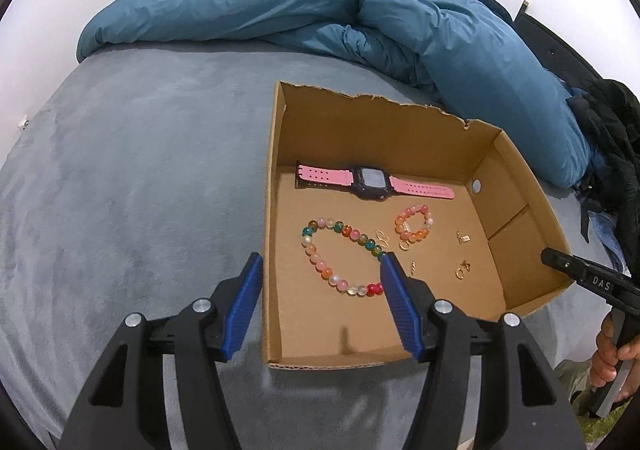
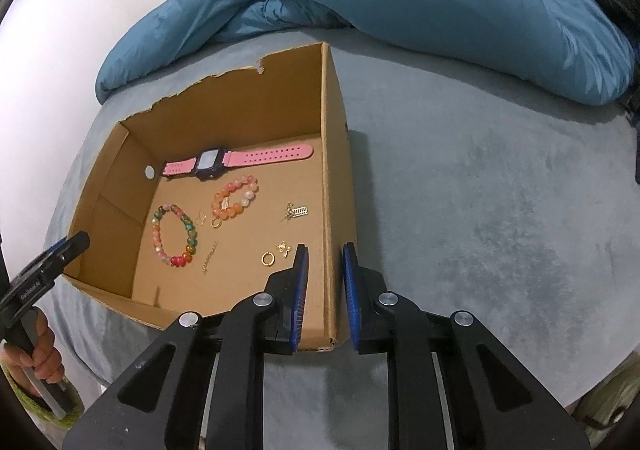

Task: Organize jewelry
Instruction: 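Lift both open tools up out of the box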

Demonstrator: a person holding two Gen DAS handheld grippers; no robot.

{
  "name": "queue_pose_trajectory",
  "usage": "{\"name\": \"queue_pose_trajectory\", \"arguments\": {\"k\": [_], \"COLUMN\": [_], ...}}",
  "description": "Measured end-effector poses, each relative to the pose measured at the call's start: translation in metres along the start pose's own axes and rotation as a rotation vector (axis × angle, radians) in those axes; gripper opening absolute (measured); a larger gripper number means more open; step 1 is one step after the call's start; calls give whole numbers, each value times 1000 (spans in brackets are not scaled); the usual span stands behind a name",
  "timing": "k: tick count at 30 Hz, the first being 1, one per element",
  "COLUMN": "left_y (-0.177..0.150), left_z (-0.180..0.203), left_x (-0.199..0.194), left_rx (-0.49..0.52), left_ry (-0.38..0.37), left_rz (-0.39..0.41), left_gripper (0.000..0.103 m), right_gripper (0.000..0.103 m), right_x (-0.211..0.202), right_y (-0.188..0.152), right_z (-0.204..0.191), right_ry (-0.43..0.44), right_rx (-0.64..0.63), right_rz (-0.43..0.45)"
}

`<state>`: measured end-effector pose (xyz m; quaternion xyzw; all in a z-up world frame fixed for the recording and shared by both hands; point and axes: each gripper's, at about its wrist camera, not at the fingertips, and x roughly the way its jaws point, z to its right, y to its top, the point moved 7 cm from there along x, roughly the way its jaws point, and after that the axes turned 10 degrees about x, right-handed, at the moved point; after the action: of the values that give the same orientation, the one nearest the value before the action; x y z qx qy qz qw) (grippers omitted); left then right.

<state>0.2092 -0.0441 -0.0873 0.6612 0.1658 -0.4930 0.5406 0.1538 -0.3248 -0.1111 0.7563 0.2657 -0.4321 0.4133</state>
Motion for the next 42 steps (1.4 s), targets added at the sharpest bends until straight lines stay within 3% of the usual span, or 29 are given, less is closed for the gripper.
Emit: {"name": "queue_pose_trajectory", "arguments": {"k": [28, 42], "left_y": [-44, -49], "left_z": [20, 21], "left_x": [-36, -40], "left_rx": [24, 24], "left_ry": [-39, -52], "left_rz": [33, 48], "left_gripper": [57, 57], "right_gripper": [18, 18], "right_x": [-5, -1], "right_y": [-2, -2], "right_z": [8, 11], "right_ry": [-21, -25], "right_rx": [42, 50], "right_rz": [-13, -5]}}
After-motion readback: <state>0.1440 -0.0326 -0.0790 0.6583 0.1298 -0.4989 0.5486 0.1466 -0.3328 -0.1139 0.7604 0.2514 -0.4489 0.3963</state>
